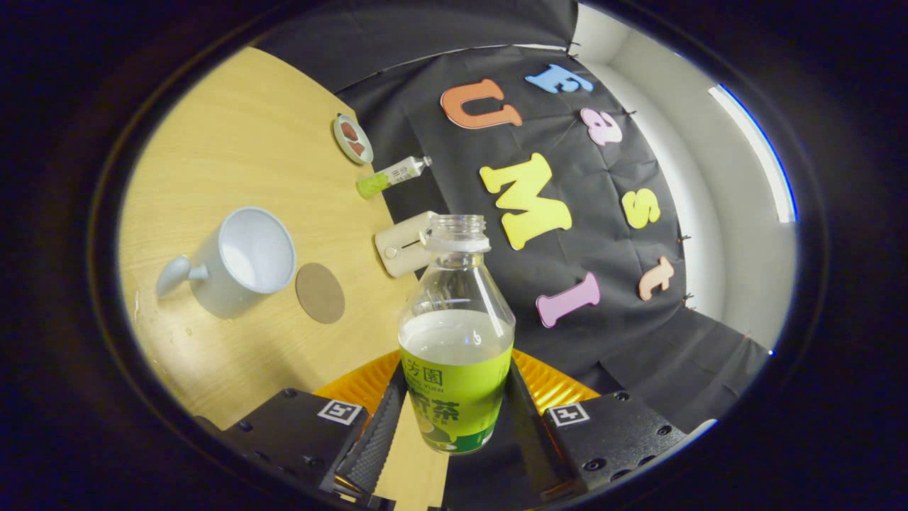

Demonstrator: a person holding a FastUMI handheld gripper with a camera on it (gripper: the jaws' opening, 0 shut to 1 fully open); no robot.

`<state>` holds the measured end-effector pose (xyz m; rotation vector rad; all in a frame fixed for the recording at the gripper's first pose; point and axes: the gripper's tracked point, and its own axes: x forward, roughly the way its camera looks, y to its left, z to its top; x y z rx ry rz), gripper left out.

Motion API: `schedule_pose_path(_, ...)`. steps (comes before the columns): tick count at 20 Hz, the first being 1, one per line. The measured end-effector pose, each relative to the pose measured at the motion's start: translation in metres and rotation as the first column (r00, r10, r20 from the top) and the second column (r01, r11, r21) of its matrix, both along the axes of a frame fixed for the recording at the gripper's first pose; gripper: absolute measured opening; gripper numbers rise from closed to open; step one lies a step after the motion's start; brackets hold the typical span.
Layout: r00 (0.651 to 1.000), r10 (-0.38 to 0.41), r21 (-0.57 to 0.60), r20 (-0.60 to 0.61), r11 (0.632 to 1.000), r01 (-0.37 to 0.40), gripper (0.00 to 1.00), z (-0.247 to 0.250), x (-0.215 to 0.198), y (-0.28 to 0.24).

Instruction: Take the bottle from table, then pour the juice into the cup, finally place the bottle on the coaster

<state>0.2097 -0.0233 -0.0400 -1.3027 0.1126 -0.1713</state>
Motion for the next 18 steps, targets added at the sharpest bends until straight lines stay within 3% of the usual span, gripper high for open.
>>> schedule_pose_path(10, 0.999, -0.037, -0.216, 0.02, 0.975, 0.04, 0.81, 0.008, -0.005, 0.008)
schedule_pose_path(18, 0.998, -0.055, -0.295, 0.03, 0.954, 0.061, 0.81, 0.019, -0.009, 0.006)
